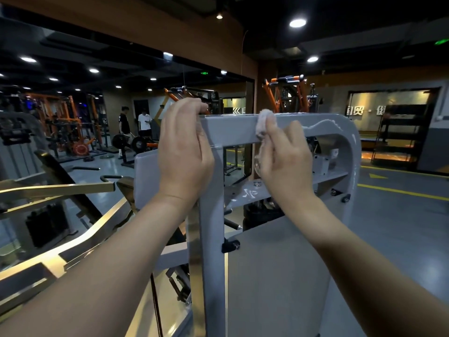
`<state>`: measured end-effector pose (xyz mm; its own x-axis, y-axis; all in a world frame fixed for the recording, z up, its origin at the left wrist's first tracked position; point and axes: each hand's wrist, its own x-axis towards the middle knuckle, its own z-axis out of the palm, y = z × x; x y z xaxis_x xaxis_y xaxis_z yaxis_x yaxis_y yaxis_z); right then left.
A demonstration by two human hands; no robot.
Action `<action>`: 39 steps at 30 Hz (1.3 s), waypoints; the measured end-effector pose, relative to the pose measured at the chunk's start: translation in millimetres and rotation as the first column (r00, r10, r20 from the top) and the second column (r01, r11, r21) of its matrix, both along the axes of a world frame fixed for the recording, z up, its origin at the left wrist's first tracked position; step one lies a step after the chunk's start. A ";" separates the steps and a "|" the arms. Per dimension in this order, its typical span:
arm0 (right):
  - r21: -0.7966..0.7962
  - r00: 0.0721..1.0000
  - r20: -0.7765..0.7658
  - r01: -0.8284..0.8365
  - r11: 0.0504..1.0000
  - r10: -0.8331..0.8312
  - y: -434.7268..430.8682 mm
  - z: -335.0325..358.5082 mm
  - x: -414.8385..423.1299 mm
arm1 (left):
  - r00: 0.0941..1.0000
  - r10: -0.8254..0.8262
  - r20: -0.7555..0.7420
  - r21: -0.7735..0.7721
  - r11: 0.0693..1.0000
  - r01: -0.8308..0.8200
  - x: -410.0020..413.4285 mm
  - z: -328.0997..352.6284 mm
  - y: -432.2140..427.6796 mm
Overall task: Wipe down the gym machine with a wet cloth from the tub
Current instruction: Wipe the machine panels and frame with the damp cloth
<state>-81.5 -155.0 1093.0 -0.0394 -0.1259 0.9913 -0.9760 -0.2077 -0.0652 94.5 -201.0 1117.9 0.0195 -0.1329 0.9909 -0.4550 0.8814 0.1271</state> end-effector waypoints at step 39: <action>0.306 0.997 0.062 0.026 0.952 -0.047 9.5 -1.1 -66.9 | 0.661 0.533 0.528 -0.216 0.837 -0.503 -108.1 17.3 35.2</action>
